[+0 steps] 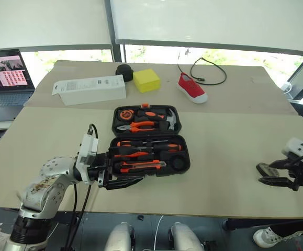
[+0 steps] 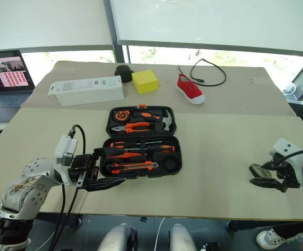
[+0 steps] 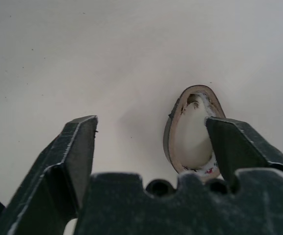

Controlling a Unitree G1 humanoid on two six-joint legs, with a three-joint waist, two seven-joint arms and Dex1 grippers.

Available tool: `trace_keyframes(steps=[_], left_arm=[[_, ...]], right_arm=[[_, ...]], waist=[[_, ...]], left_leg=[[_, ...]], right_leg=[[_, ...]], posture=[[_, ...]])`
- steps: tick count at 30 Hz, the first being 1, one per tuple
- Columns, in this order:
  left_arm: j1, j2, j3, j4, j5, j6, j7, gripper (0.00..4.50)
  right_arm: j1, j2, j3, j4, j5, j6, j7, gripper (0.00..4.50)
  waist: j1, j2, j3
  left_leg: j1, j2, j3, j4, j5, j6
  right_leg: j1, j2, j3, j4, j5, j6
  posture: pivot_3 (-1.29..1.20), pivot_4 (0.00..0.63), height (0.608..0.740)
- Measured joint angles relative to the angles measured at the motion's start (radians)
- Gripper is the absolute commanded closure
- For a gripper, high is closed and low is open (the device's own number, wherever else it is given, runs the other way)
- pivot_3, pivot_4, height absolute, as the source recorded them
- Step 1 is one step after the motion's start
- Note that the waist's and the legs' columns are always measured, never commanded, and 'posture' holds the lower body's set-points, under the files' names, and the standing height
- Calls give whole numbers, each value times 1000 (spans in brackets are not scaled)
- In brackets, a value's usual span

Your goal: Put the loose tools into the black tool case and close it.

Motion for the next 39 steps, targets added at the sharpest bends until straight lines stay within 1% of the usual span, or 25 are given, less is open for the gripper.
trace_keyframes(steps=[2, 3, 4, 5, 7, 8, 12, 14, 17, 18, 20, 23, 26, 30, 33, 36, 39], left_arm=[[1, 0, 0, 0, 0, 0, 1, 0], [2, 1, 0, 0, 0, 0, 1, 0], [2, 1, 0, 0, 0, 0, 1, 0], [3, 1, 0, 0, 0, 0, 1, 0], [5, 4, 1, 0, 0, 0, 1, 0], [5, 5, 1, 0, 0, 0, 1, 0], [32, 12, 8, 0, -2, -14, -5, 0], [44, 14, 16, 2, -2, -25, -12, 0], [64, 19, 37, 18, 1, -51, -21, 0], [72, 20, 42, 25, 3, -60, -23, 0], [81, 22, 45, 42, 15, -73, -24, 0], [91, 22, 47, 59, 22, -89, -25, 0], [100, 22, 48, 66, 35, -101, -25, 0], [104, 22, 47, 66, 36, -105, -21, 0], [113, 22, 47, 63, 36, -106, -15, 0], [130, 22, 48, 57, 36, -107, -9, 0], [142, 22, 48, 55, 36, -109, -1, 0]], right_arm=[[-10, 8, 22, 34, -15, -9, -1, 2420], [-23, 10, 35, 51, -19, -11, -1, 2847], [-35, 10, 48, 66, -23, -14, 1, 3046], [-41, 10, 51, 77, -25, -21, 2, 3527], [-60, 13, 57, 103, -33, -51, 8, 4175], [-67, 15, 57, 110, -33, -67, 11, 4418], [-96, 25, 57, 83, -25, -148, 60, 4418], [-117, 27, 59, -3, -1, -139, 93, 4418], [-203, 62, 88, -197, 79, -45, 133, 4418], [-238, 84, 104, -253, 108, -4, 136, 4418], [-335, 169, 155, -396, 183, 92, 132, 4418], [-434, 275, 243, -502, 225, 191, 103, 4418], [-471, 341, 320, -523, 221, 241, 73, 4418], [-484, 397, 425, -488, 182, 258, 41, 4418], [-496, 383, 476, -446, 130, 263, 28, 4418], [-504, 353, 501, -414, 89, 275, 27, 4418], [-513, 349, 524, -402, 65, 291, 31, 4418]], waist=[[0, 0, 0], [0, 0, 0], [0, 0, 0], [1, 0, 0], [1, 0, 0], [1, 0, 0], [-4, 0, 0], [-7, 0, 0], [-11, 0, 0], [-11, 0, 0], [-9, -1, 1], [4, -3, 2], [18, -5, 2], [21, -6, 2], [20, -6, 2], [17, -6, 2], [12, -6, 3]], left_leg=[[0, 0, 0, 0, 0, 0], [0, 0, 1, 0, 0, 0], [0, 0, 1, 0, 0, 0], [0, 0, 1, 0, 0, 0], [0, 0, 1, 0, 0, 0], [0, 0, 1, 0, 0, 0], [0, 0, 0, 0, 0, 0], [0, 1, 0, 0, 0, 0], [0, 3, -3, 0, 0, 0], [0, 3, -4, 0, 0, 0], [-1, 3, -5, 0, 0, 0], [-3, 3, -5, 0, 0, 0], [-10, 2, -5, 1, 0, 0], [-11, 1, -4, 2, 0, 0], [-11, 1, -4, 2, 0, 0], [-11, 1, -4, 2, 0, 0], [-11, 2, -4, 2, 0, 0]], right_leg=[[0, 0, 0, 0, 0, 0], [0, 0, 0, 0, 0, 0], [0, 0, 0, 0, 0, 0], [0, 0, 0, 0, 0, 0], [0, 0, 0, 0, 0, 0], [0, 0, 0, 0, 0, 0], [-1, 0, 0, 0, 0, 0], [-2, 1, 1, 1, 0, 0], [-2, 2, 1, 1, 0, -1], [-2, 2, 1, 1, 0, -1], [-3, 2, 0, 2, 1, -1], [-5, 0, -1, 2, 1, -1], [-11, -1, -1, 2, 2, 0], [-12, -1, -1, 3, 2, 0], [-13, -1, -1, 4, 2, -1], [-13, -1, -1, 4, 2, -1], [-13, 0, -2, 4, 2, -1]], posture=[[0, 150, 740], [0, 150, 740], [0, 150, 740], [0, 150, 740], [0, 150, 740], [0, 150, 740], [0, 150, 740], [0, 150, 740], [0, 150, 740], [0, 150, 740], [0, 150, 740], [0, 150, 740], [0, 150, 740], [0, 150, 740], [0, 150, 740], [0, 150, 740], [0, 150, 740]])
